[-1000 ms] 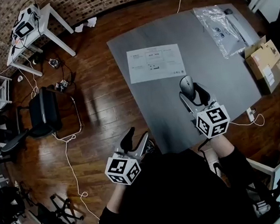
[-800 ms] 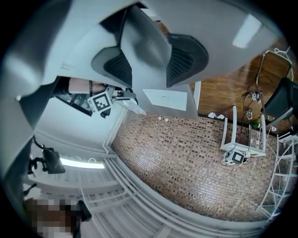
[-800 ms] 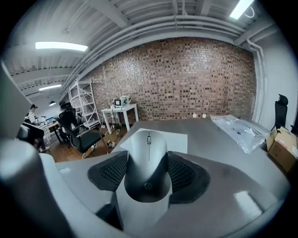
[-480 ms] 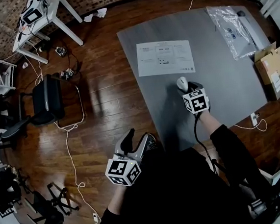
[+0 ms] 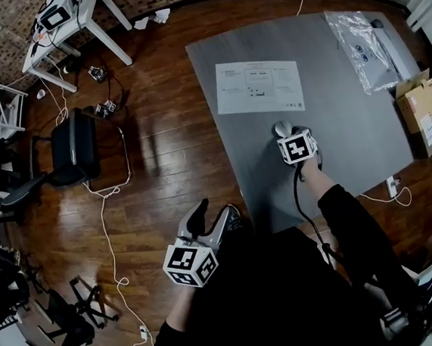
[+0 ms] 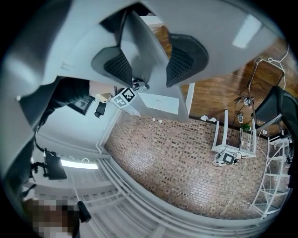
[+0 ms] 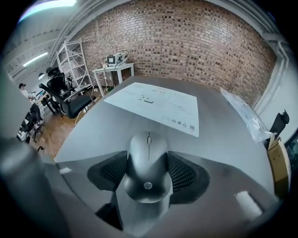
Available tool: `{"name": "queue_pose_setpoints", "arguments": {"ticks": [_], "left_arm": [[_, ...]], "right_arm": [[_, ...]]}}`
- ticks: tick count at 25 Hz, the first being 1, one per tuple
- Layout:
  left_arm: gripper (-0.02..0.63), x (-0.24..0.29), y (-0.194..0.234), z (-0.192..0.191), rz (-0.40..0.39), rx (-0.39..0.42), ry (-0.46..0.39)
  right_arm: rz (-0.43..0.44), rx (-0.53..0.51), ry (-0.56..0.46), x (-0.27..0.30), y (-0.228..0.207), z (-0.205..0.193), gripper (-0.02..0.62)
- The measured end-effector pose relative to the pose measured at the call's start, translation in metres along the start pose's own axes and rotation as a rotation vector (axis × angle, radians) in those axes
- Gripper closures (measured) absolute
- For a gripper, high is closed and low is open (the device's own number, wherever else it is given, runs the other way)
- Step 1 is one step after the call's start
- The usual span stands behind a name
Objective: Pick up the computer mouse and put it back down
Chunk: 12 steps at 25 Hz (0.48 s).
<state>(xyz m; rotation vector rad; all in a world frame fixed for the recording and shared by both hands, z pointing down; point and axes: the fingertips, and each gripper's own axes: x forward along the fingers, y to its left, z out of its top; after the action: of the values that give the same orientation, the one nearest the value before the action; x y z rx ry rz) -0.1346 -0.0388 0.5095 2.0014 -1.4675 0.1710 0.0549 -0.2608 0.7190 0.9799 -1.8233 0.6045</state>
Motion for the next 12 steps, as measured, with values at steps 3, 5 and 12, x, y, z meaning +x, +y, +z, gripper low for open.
{"name": "queue_pose_setpoints", "arguments": {"ticks": [3, 5, 12], "left_arm": [[0.388, -0.001, 0.0, 0.0, -0.005, 0.0, -0.002], [0.388, -0.003, 0.001, 0.002, -0.01, 0.001, -0.005], [0.388, -0.003, 0.003, 0.005, -0.047, 0.012, -0.016]], "right_arm": [[-0.033, -0.021, 0.01, -0.001, -0.002, 0.001, 0.313], [-0.033, -0.02, -0.01, -0.002, -0.001, 0.004, 0.311], [0.002, 0.124, -0.181, -0.025, -0.011, 0.016, 0.285]]}}
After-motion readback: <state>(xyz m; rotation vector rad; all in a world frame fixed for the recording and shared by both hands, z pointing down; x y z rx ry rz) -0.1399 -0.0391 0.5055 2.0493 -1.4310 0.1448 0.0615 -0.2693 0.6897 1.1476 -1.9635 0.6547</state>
